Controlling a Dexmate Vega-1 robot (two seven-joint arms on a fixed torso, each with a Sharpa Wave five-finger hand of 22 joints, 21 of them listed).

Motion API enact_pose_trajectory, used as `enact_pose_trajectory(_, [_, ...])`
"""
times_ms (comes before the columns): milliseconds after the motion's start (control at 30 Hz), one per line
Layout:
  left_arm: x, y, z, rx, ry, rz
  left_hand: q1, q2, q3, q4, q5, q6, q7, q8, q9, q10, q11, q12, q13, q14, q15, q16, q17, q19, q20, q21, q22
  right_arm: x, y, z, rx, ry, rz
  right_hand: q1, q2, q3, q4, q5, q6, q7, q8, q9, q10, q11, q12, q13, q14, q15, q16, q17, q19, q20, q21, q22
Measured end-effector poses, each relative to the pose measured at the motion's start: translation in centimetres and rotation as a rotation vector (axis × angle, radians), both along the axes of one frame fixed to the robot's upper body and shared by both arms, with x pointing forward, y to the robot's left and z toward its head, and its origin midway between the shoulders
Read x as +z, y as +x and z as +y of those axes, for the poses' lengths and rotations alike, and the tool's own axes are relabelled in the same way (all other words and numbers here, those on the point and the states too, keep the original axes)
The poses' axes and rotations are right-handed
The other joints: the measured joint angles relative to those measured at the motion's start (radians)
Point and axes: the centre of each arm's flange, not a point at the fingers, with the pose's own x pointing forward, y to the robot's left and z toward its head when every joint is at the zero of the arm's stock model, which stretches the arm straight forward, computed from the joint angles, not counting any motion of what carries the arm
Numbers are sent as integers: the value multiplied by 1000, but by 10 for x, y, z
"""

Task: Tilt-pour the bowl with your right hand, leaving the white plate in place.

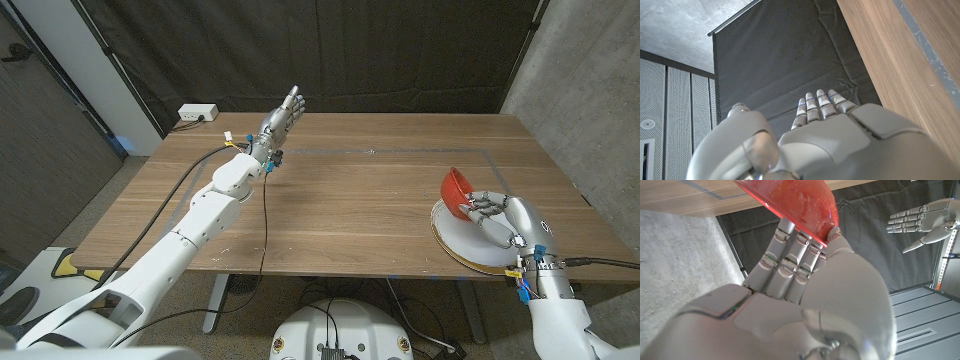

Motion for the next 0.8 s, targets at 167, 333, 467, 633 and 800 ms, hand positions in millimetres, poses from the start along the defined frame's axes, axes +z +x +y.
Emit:
enact_pose_trajectory(167, [0, 1, -2, -2, -1, 2, 0, 0, 0, 0, 0, 0, 0, 0, 0, 0, 0, 0, 0, 0, 0, 0, 0, 0, 0, 0, 0, -2, -1, -4, 11, 52, 2, 0, 0, 0, 0, -2, 0, 0, 0, 0, 0, 0, 0, 0, 0, 0, 0, 0, 0, 0, 0, -4])
enact_pose_trajectory(333, [0, 3, -4, -3, -1, 4, 0, 0, 0, 0, 0, 0, 0, 0, 0, 0, 0, 0, 0, 0, 0, 0, 0, 0, 0, 0, 0, -5, -1, -9, 32, 115, 11, 0, 0, 0, 0, 1, 0, 0, 0, 0, 0, 0, 0, 0, 0, 0, 0, 0, 0, 0, 4, -4])
enact_pose_trajectory(467, [1, 4, -6, -6, 2, 6, 0, 0, 0, 0, 0, 0, 0, 0, 0, 0, 0, 0, 0, 0, 0, 0, 0, 0, 0, 0, 0, -6, -1, -12, 52, 161, 19, 0, 0, 0, 0, 1, 0, 0, 0, 0, 0, 0, 0, 0, 3, -3, 0, -1, 0, 0, 7, -7])
enact_pose_trajectory(633, [1, 6, -7, -8, 5, 8, 0, 0, -4, 4, 0, 0, 0, 0, 0, 0, 0, 0, 0, 0, 0, 0, 0, 0, 0, 0, 0, -6, -1, -15, 77, 206, 30, 0, 0, 0, 0, 1, 0, 0, 0, 0, 0, 0, 0, 0, 4, -4, 0, -1, 0, 0, 8, -9])
enact_pose_trajectory(800, [2, 6, -8, -4, 9, 8, 0, 0, -4, 4, 0, 0, 0, 0, 0, 0, 0, 0, 0, 0, 0, 0, 0, 0, 0, 0, 0, -5, 0, -20, 98, 254, 35, 0, 0, 0, 0, 1, 0, 0, 0, 0, 0, 0, 0, 1, 4, -4, 0, -1, 0, 0, 8, -9])
